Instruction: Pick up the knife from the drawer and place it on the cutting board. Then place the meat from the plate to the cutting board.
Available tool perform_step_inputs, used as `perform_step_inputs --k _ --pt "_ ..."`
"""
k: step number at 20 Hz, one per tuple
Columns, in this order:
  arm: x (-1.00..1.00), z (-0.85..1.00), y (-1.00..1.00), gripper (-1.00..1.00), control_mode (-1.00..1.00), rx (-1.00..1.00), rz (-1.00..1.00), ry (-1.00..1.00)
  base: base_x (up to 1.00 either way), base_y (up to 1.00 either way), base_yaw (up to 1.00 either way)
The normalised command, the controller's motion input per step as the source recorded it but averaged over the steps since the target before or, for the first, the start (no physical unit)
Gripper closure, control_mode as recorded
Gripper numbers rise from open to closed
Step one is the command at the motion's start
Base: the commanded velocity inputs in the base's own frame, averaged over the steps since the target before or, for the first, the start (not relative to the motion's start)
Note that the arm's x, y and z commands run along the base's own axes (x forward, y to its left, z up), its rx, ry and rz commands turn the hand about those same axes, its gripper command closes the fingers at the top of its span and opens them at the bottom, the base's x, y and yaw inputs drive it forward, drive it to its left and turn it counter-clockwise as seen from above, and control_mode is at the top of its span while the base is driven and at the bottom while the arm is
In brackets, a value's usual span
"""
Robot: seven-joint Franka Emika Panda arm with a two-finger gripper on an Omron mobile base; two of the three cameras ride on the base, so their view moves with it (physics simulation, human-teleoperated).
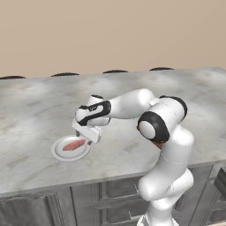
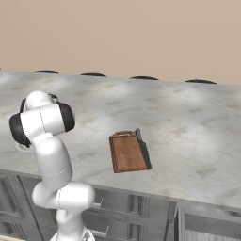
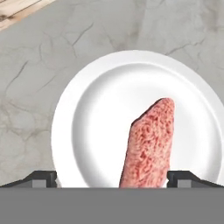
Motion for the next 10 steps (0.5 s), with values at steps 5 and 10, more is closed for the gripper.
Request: perform_step_inputs --k 5,10 --pt "0.23 -0.15 0.01 -1.00 -1.00 -0.03 0.02 0.00 0.00 0.00 0.00" --pt "0.28 -0.06 0.04 -1.00 -1.00 -0.02 0.03 0.00 0.00 0.00 0.00"
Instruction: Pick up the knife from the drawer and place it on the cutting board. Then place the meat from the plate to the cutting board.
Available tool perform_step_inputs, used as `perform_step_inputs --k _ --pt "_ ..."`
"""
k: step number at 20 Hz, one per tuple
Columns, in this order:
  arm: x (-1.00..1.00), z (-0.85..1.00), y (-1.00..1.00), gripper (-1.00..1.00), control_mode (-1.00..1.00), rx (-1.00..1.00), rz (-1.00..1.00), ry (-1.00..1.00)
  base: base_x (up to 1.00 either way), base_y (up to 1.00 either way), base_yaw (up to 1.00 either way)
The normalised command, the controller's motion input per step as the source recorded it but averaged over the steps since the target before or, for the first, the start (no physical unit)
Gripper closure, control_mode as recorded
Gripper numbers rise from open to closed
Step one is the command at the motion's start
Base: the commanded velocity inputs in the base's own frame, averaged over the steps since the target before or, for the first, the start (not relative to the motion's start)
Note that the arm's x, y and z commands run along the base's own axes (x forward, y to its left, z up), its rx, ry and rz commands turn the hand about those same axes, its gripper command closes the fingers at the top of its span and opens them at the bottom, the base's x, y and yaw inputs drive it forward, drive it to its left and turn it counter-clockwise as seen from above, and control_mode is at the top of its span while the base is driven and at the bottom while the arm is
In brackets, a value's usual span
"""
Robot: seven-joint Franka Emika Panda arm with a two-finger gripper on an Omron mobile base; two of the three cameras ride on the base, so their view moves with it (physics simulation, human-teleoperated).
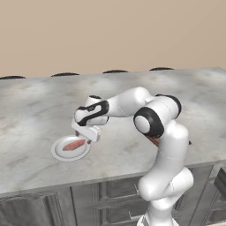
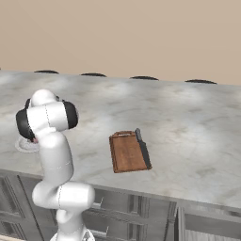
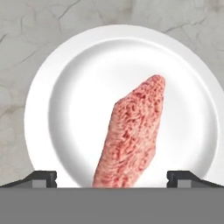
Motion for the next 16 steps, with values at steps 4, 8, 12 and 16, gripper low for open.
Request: perform_step_inputs --k 4,8,12,16 --pt "0.23 -0.09 0.11 -1.00 -1.00 -0.02 0.03 0.00 0.00 0.00 0.00" --pt "0.03 -0.09 0.17 -1.00 -1.00 -0.01 0.02 0.06 0.00 0.00 0.00" --pt "0.00 -0.11 0.20 -1.00 -1.00 0.00 0.00 0.08 0.00 0.00 0.00" --pt "0.00 -0.19 0.18 -1.00 -1.00 0.00 0.00 0.04 0.00 0.00 0.00"
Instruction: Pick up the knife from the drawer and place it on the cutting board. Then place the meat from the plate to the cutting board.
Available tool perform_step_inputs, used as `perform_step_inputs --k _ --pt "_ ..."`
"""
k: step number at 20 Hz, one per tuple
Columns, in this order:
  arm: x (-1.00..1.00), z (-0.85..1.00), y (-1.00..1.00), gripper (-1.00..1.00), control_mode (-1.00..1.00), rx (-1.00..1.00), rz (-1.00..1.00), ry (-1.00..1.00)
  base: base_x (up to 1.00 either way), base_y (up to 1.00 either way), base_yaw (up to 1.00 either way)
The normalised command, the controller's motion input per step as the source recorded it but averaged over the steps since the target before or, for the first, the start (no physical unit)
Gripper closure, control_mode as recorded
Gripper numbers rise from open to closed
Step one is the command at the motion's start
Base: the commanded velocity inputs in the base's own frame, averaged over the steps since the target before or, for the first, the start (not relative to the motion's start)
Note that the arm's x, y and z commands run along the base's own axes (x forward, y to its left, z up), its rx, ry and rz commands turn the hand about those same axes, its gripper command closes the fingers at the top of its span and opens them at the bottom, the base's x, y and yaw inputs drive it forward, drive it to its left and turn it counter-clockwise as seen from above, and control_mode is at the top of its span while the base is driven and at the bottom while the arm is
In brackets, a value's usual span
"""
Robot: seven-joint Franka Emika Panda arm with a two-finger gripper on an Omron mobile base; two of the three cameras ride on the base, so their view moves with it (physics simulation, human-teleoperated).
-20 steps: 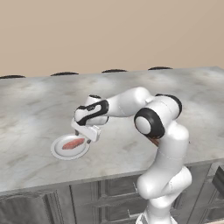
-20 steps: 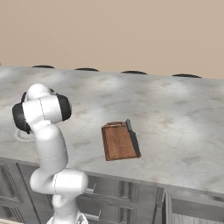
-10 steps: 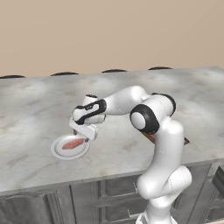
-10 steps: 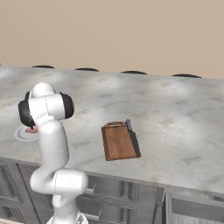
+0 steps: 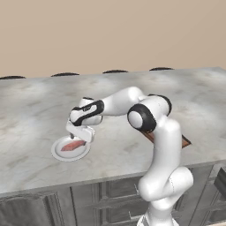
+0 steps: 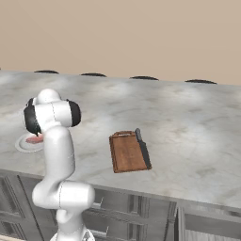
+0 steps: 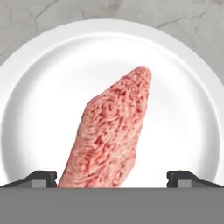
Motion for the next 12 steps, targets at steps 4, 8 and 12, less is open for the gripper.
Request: perform_step_inputs --k 4,8,12 --pt "0.00 -0.25 0.13 -1.00 -1.00 0.00 0.00 0.02 0.00 0.00 0.00" --pt "0.00 -0.22 0.04 -1.00 -1.00 0.00 0.00 0.01 0.00 0.00 0.00" --pt "0.00 -0.20 0.08 -1.00 -1.00 0.00 0.00 0.01 0.00 0.00 0.00"
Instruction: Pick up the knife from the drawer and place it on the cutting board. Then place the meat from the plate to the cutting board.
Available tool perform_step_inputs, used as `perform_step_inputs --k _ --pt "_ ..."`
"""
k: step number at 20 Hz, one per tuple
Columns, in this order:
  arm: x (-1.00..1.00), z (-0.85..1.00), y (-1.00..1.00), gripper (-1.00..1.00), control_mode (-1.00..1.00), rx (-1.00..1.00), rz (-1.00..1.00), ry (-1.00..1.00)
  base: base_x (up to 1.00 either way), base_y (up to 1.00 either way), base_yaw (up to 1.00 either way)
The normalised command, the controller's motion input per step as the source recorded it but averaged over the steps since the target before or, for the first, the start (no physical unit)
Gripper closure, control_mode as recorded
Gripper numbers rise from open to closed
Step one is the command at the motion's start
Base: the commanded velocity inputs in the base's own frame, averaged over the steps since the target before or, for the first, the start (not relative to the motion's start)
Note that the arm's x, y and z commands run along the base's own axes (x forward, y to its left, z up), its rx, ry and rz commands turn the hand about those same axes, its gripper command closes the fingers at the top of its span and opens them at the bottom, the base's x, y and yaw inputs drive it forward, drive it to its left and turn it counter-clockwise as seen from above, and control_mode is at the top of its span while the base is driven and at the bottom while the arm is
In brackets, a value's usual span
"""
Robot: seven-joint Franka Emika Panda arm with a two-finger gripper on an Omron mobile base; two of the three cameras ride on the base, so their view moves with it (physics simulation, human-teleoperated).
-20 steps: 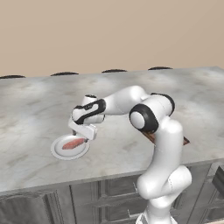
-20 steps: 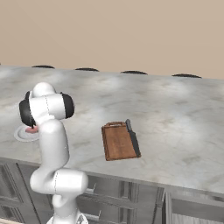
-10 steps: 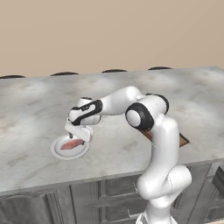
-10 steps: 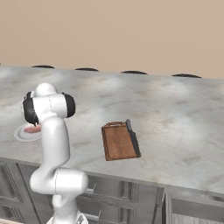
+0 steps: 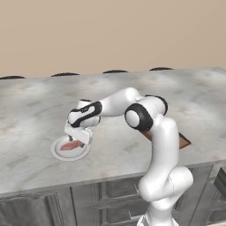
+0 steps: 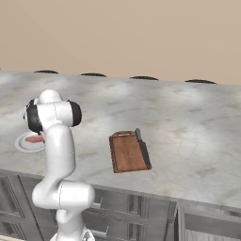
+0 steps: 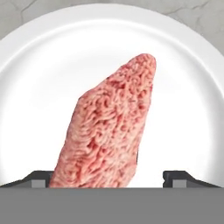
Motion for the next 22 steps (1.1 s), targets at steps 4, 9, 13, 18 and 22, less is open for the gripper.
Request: perform_step_inputs --k 4,9,13,18,22 --pt "0.00 -0.06 0.09 1.00 -1.00 0.00 0.00 0.02 0.00 0.00 0.00" --pt "0.00 0.00 0.00 1.00 -1.00 0.00 0.00 0.00 0.00 0.00 0.00" --pt "0.00 0.03 0.00 1.00 -1.00 0.00 -0.01 0.00 0.00 0.00 0.00" --pt "-0.12 0.32 -0.07 1.00 -1.00 -0.05 -0.16 0.00 0.00 0.00 0.00" --pt "-0.16 0.51 -0.40 1.00 -1.00 -0.04 -0.30 0.05 0.00 0.00 0.00"
